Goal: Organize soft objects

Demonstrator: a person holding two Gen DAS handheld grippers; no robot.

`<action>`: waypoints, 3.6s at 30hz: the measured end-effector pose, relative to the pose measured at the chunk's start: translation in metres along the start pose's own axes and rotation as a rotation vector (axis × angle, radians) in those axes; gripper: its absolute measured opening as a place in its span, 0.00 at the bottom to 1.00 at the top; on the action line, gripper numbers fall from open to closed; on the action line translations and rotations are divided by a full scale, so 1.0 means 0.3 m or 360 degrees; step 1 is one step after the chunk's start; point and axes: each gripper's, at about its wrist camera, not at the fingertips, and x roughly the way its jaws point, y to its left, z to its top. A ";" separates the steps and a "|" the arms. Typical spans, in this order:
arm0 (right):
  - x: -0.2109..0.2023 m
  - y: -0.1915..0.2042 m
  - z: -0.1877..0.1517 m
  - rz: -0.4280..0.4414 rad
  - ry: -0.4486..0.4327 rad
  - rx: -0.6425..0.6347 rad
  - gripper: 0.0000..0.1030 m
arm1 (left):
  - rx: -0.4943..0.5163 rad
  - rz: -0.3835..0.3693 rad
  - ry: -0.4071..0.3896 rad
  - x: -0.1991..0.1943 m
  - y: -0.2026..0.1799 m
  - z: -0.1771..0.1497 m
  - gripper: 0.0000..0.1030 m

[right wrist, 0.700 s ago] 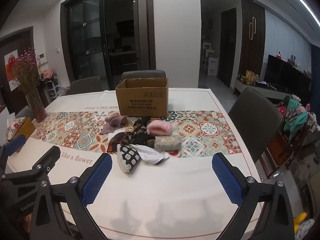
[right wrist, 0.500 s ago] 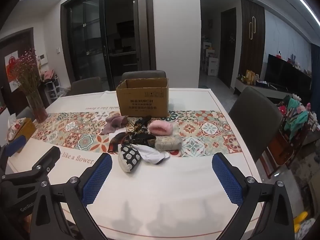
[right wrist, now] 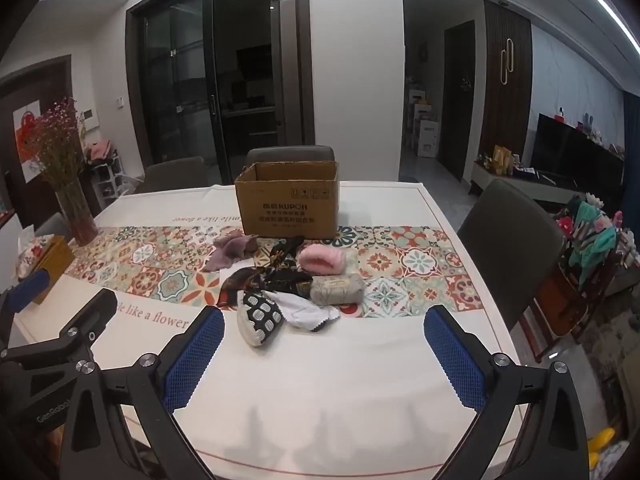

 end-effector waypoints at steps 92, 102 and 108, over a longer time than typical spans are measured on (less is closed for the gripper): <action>0.370 0.059 0.073 -0.0074 0.0233 0.0147 0.98 | 0.0130 -0.0208 0.0252 0.375 0.058 0.062 0.98; 0.506 0.075 0.066 -0.0126 0.0315 0.0170 0.98 | 0.0148 -0.0328 0.0393 0.538 0.061 0.045 0.96; 0.606 0.048 0.043 -0.0064 0.0372 0.0172 0.98 | 0.0119 -0.0365 0.0446 0.617 0.023 0.028 0.95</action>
